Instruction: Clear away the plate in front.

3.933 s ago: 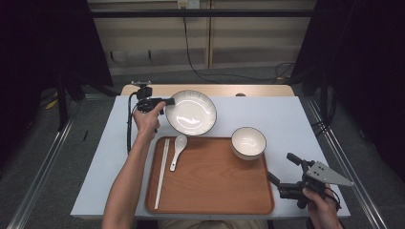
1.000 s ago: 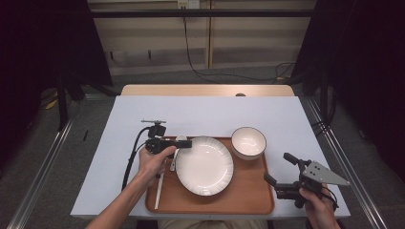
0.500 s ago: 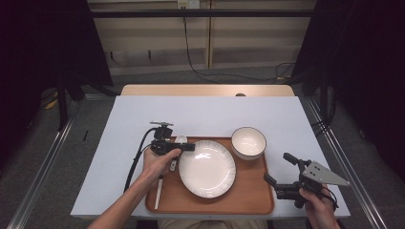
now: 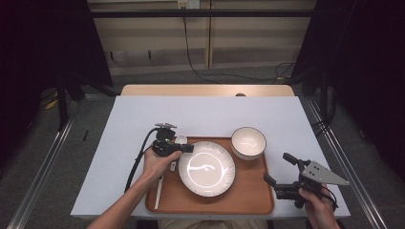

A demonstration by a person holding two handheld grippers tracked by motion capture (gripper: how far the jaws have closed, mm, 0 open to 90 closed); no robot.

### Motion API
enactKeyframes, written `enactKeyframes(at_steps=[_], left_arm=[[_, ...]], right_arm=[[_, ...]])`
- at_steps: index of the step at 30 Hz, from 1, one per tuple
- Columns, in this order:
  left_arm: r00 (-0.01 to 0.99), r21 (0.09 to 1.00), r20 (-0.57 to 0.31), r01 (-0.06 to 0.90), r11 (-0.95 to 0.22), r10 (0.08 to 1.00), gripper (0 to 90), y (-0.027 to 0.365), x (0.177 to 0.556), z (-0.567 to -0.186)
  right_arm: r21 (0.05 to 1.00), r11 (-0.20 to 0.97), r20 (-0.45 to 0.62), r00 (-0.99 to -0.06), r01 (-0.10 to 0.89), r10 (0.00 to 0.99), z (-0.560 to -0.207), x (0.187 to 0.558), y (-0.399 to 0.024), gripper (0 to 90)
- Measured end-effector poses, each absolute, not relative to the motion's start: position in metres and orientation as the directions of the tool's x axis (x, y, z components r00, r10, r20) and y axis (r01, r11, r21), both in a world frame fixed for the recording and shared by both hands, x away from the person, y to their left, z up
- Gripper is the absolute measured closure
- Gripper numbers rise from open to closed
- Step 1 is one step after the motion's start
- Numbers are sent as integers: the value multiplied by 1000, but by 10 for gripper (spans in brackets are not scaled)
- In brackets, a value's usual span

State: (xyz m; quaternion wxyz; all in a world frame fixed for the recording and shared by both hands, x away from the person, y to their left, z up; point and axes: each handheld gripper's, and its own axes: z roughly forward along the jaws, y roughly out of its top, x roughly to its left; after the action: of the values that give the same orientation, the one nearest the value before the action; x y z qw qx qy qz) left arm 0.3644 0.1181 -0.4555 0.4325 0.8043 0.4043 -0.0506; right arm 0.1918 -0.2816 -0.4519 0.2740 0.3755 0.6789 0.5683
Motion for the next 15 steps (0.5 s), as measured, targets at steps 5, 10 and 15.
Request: enactKeyframes(at_steps=[5,10,15], left_arm=[[671,662,-414,686,-302,614,841,116,366,-460],[677,656,-381,678,-332,630,843,116,367,-465],[696,670,-348,653,-353,628,853,112,366,-465]], right_arm=[[976,84,46,-567,200,822,-452,192,-281,11],[976,76,55,-564,206,824,-453,193,-280,11],[977,82,46,-564,199,825,-453,193,-281,11]])
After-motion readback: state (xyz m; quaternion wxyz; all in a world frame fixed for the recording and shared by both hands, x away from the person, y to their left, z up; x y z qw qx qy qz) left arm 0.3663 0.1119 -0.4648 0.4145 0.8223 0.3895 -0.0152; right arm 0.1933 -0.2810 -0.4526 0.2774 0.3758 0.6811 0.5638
